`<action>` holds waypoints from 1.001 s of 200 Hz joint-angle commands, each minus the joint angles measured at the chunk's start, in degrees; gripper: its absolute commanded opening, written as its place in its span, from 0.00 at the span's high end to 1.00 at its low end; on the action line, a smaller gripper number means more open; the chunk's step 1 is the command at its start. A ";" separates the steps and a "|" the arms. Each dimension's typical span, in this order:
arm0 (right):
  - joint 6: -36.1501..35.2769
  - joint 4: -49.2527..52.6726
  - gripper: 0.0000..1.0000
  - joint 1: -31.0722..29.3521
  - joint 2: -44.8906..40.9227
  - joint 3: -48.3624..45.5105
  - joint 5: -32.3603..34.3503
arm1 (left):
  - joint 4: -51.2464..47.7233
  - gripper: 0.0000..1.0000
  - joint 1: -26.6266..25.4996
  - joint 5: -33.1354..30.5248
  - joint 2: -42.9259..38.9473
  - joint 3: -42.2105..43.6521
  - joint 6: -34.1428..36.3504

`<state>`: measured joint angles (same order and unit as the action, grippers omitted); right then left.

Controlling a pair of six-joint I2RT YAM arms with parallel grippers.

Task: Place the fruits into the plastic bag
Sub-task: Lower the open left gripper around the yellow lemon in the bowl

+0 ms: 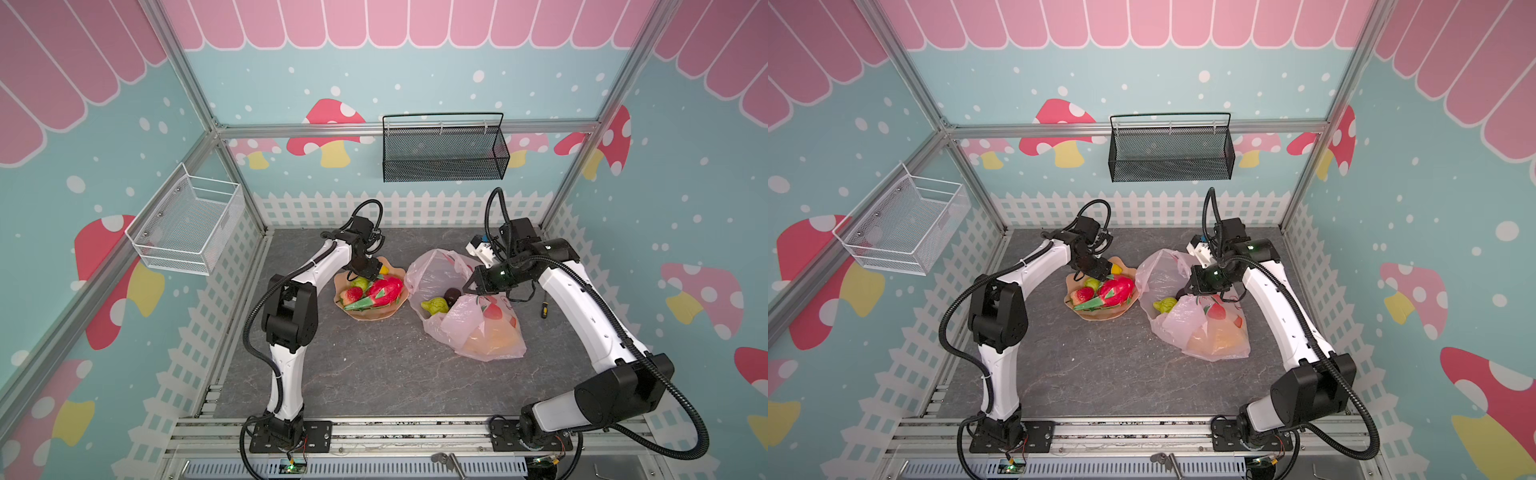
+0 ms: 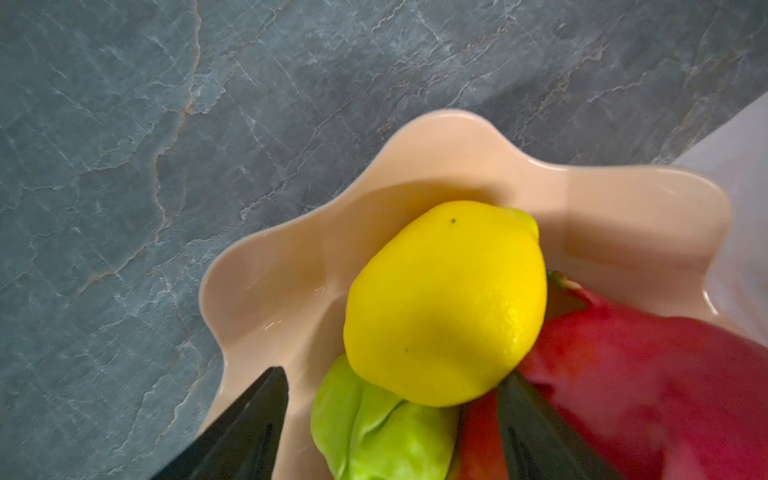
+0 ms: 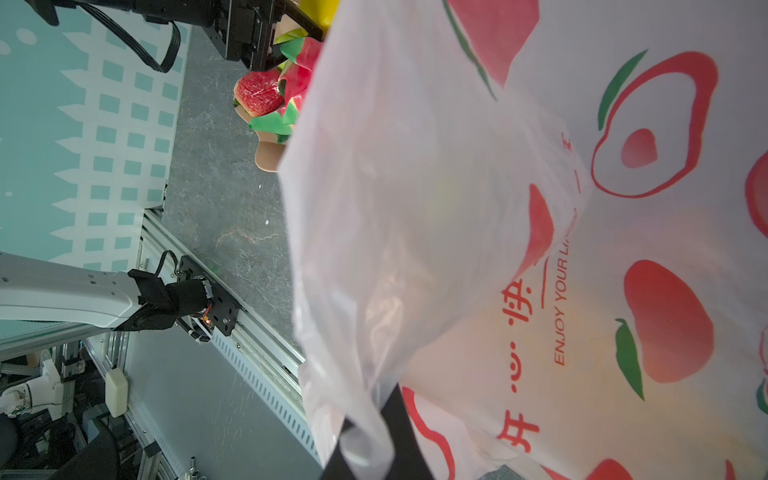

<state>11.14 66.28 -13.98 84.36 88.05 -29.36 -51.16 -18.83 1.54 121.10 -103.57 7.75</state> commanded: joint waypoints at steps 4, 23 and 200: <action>-1.22 1.15 1.00 -0.35 0.90 2.10 -0.34 | -1.27 0.24 0.12 2.10 2.50 -0.67 -0.79; -1.19 1.30 1.00 -0.35 0.96 2.44 -0.32 | -1.33 0.30 0.35 2.77 2.65 -0.58 -1.20; -1.47 1.31 1.00 -0.35 1.93 2.92 0.10 | 1.23 0.43 4.16 1.40 -4.74 8.78 -7.68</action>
<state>11.14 66.50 -13.98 85.56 89.76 -29.34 -50.13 -15.00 2.98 117.99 -94.48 1.89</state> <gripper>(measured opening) 0.045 0.551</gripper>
